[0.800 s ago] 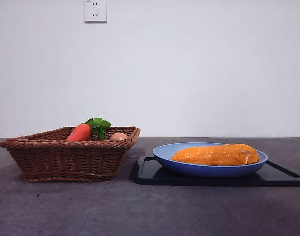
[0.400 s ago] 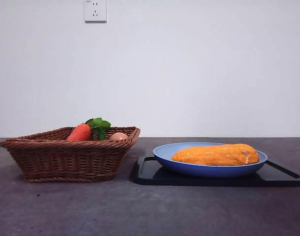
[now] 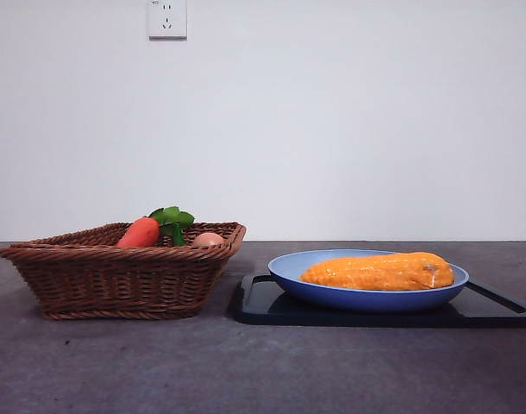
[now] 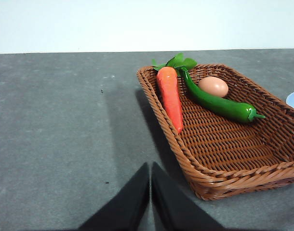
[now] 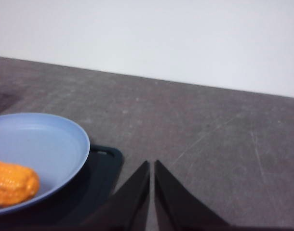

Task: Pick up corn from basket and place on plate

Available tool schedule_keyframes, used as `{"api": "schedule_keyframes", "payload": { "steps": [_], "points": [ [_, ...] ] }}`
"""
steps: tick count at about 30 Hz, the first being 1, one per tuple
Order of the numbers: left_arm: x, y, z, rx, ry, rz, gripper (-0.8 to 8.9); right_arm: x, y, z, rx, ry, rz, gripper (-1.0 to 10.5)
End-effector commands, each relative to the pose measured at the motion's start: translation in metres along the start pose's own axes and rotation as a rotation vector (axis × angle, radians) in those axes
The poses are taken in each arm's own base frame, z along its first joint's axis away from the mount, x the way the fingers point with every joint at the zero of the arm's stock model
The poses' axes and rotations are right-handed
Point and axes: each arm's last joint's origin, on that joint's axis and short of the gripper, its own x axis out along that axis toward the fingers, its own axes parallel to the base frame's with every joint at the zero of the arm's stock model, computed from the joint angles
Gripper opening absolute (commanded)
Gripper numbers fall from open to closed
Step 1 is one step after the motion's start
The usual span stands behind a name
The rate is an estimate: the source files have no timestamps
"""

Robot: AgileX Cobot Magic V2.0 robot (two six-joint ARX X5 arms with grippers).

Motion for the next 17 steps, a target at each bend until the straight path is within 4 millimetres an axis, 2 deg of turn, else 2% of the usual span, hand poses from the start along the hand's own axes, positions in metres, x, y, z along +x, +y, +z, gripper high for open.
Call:
{"api": "schedule_keyframes", "payload": {
  "steps": [1,4,17],
  "points": [
    [0.0024,0.0007,-0.0086,-0.01,0.021,0.001,0.07,0.0002,0.0002,-0.0065,0.022,0.05,0.0,0.0],
    [0.0024,0.0007,-0.0086,-0.01,0.021,0.001,0.07,-0.0002,0.0007,-0.0122,0.032,0.109,0.004,0.0],
    [0.0024,0.0007,-0.0086,-0.01,0.021,0.001,0.07,-0.0001,0.0006,-0.0111,0.036,0.097,0.002,0.0]
  ]
}}
